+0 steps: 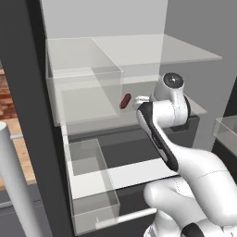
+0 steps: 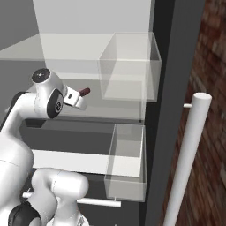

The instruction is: Retrieve the sausage and cheese from the fridge and place them on the cutting board on the counter.

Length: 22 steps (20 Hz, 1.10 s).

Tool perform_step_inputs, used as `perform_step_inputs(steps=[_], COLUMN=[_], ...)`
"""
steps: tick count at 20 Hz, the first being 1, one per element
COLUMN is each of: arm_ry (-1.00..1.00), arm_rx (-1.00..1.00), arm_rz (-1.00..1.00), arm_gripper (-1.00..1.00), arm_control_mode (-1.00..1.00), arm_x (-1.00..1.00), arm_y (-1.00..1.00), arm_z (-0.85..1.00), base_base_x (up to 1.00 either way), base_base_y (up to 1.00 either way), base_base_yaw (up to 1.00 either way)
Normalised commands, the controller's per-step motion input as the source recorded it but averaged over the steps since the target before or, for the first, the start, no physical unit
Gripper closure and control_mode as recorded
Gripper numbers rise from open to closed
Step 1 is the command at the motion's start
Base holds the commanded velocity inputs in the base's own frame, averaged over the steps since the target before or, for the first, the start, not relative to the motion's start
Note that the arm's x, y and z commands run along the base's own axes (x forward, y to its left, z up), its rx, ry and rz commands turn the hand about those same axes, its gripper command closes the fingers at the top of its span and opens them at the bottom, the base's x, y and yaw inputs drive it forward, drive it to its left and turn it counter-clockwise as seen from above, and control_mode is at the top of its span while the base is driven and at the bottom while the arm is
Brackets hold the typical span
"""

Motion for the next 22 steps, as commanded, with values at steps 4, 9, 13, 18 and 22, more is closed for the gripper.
perform_step_inputs(steps=[4,9,13,18,22], arm_ry=[-0.04,0.00,0.00,0.00,0.00], arm_rx=[0.00,0.00,0.00,0.00,0.00], arm_rz=[-0.07,0.00,0.00,0.00,0.00], arm_gripper=[-1.00,-1.00,-1.00,-1.00,-1.00], arm_control_mode=[-1.00,-1.00,-1.00,-1.00,-1.00], arm_x=[0.24,0.12,0.15,0.28,0.48], arm_y=[0.15,0.07,0.07,0.25,0.34], arm_z=[0.00,-0.20,-0.23,-0.01,0.00], base_base_x=[0.00,0.00,0.00,0.00,0.00], base_base_y=[0.00,0.00,0.00,0.00,0.00], base_base_yaw=[0.00,0.00,0.00,0.00,0.00])
